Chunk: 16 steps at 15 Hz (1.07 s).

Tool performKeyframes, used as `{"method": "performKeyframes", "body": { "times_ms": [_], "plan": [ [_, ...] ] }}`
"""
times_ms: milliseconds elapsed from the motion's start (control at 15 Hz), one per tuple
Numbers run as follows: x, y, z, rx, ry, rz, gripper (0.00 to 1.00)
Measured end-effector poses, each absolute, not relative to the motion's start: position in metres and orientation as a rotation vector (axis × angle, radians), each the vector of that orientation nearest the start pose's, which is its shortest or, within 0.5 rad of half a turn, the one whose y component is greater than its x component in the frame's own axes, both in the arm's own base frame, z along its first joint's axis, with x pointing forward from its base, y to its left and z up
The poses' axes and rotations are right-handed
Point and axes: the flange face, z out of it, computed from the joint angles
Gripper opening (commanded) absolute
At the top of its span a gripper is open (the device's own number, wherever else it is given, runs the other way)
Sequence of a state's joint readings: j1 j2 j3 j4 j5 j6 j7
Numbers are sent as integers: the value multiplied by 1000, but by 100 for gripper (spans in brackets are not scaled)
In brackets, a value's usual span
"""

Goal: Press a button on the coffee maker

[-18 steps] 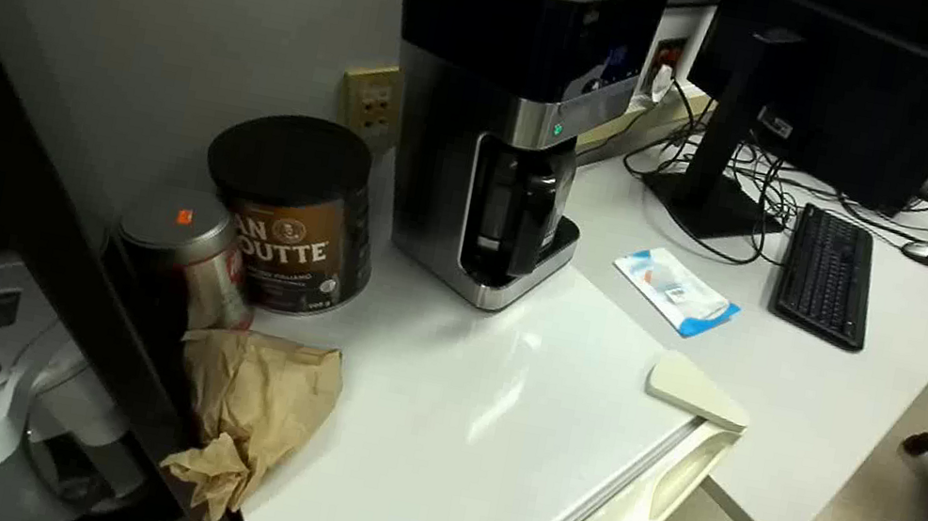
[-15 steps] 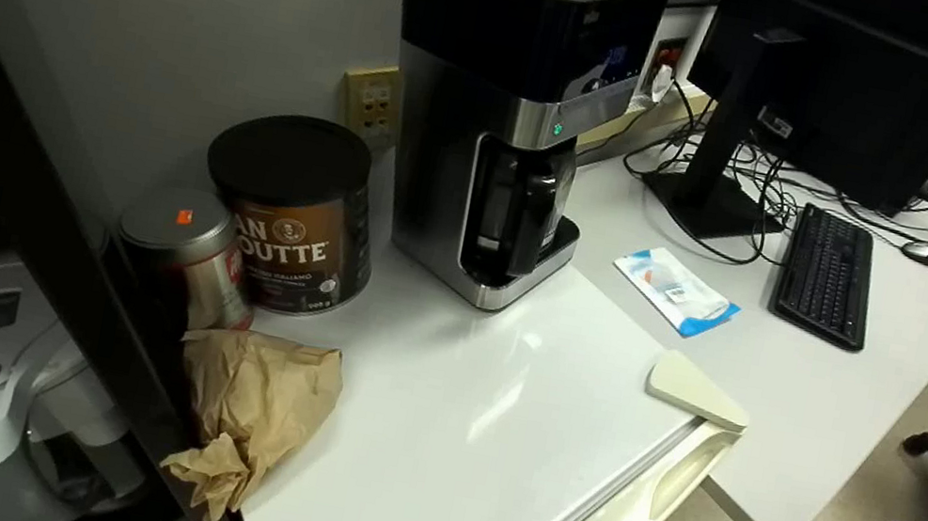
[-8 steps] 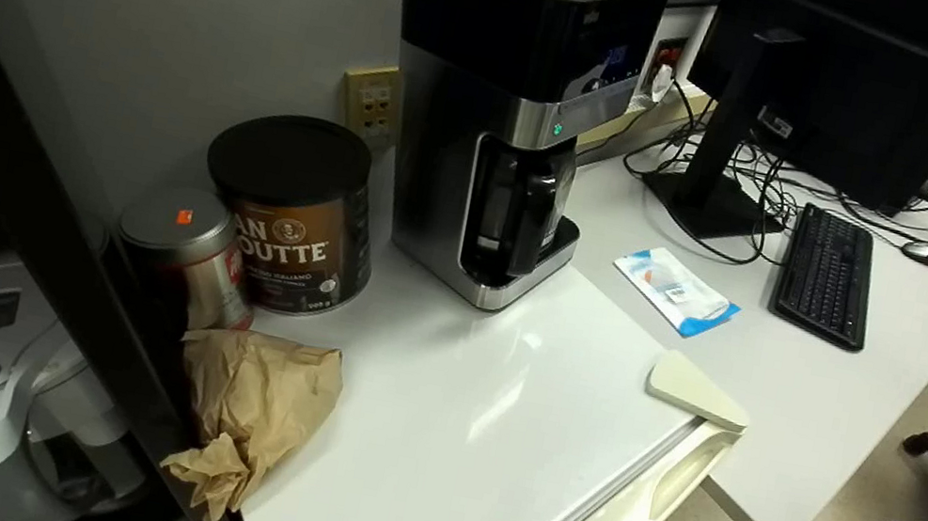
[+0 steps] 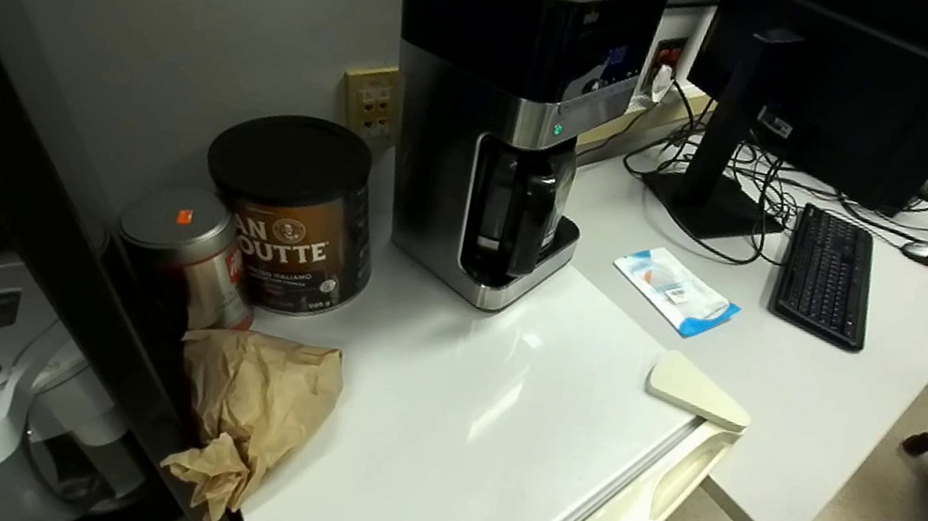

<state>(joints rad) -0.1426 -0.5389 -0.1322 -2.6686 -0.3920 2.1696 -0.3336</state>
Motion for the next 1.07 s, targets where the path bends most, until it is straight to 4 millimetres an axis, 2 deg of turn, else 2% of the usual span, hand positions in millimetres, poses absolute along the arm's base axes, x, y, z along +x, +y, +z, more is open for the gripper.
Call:
{"method": "performKeyframes", "body": {
  "times_ms": [400, 467, 600, 1067],
  "plan": [
    [424, -95, 410, -3429, -772, -14, 100],
    [436, -93, 409, -3434, -812, -27, 75],
    [461, -89, 407, -3442, -892, -52, 68],
    [540, -72, 401, -3439, -1205, -250, 14]
  ]
}}
